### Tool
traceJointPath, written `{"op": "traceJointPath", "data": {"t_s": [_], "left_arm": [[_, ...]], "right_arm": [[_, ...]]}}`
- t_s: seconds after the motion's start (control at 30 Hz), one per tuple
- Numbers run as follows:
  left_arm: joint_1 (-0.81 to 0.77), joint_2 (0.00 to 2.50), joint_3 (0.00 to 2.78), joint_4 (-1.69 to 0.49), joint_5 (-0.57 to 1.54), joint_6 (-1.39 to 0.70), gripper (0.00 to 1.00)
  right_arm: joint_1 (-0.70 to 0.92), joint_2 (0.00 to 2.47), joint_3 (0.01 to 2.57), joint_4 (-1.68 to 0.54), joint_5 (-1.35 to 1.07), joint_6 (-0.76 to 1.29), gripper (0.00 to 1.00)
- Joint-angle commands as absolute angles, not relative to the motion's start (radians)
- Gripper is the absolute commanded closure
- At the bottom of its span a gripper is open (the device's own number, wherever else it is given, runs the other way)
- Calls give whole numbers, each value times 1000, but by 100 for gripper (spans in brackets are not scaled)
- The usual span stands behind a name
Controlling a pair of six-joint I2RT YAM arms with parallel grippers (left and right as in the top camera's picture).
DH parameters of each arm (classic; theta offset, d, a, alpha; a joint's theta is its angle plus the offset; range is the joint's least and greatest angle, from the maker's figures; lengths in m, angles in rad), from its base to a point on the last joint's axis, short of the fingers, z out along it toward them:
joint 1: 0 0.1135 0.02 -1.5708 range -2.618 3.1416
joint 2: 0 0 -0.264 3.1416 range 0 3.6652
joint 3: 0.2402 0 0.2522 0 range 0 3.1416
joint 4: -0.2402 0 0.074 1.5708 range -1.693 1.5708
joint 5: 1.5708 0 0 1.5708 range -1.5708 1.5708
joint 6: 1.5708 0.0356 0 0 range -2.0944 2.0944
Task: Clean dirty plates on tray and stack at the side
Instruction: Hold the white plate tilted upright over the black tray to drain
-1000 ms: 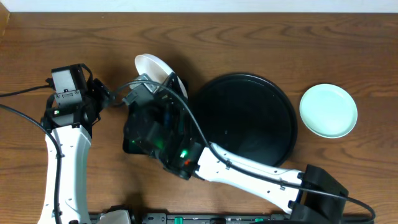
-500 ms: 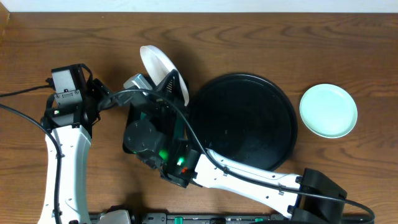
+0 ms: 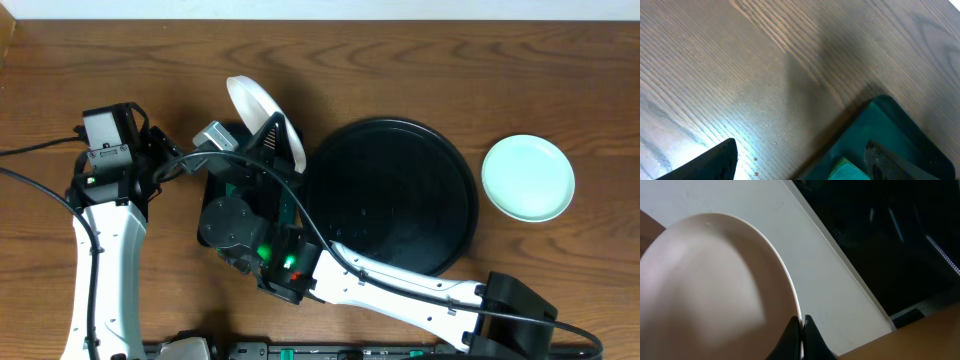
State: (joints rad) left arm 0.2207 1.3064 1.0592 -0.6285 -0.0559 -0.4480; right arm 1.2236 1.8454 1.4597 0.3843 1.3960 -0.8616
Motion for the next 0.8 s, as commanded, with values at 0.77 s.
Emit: {"op": "traceJointPath", "data": {"t_s": [0.77], "left_arm": [[224,1306,1075,-632,-68,-449,19]], "right_arm": [[1239,1851,1479,390,1406,-861,99]]}}
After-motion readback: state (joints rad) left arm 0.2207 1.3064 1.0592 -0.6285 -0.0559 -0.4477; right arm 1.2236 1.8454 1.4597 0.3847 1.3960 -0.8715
